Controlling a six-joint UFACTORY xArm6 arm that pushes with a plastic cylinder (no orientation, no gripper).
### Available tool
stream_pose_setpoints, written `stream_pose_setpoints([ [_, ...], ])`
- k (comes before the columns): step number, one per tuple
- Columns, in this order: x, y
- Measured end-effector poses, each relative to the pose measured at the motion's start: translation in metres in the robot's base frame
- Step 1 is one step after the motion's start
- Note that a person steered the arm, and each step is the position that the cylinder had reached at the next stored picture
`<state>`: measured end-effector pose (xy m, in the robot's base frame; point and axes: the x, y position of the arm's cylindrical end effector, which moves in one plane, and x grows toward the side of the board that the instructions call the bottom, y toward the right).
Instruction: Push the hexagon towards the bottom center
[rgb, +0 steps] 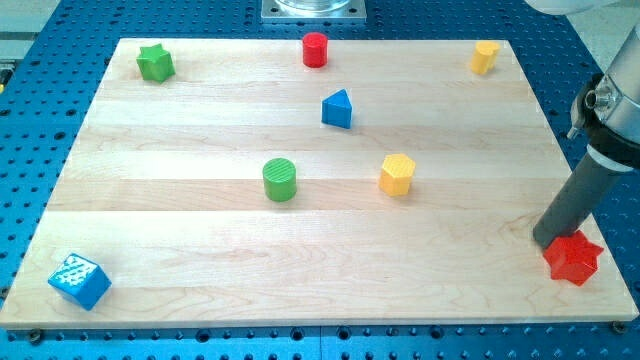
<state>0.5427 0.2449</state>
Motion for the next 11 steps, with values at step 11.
stream_pose_setpoints([
  [11, -0.047, -0.195],
])
